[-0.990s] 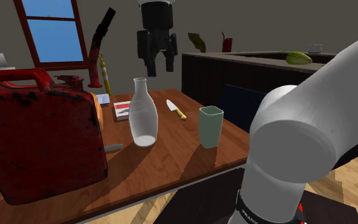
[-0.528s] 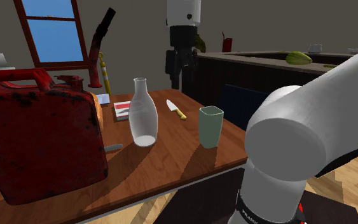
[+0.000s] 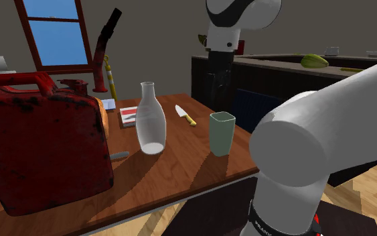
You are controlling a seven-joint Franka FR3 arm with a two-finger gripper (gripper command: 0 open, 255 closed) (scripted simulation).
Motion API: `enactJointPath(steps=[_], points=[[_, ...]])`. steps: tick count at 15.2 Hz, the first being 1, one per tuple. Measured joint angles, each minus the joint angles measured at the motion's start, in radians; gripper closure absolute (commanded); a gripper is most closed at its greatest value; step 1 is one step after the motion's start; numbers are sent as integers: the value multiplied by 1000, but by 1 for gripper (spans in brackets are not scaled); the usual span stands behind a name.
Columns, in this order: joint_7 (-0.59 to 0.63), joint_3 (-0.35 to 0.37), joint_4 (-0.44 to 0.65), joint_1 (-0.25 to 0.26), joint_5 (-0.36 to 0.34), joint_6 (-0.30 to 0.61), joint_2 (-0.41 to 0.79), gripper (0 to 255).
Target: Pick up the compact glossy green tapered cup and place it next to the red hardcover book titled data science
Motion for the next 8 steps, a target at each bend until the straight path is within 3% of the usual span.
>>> enactJointPath(steps=[4,8], points=[[-66,-105,-48,-66,-74,94,13,0],[-86,-152,-81,-86,-109,164,43,0]])
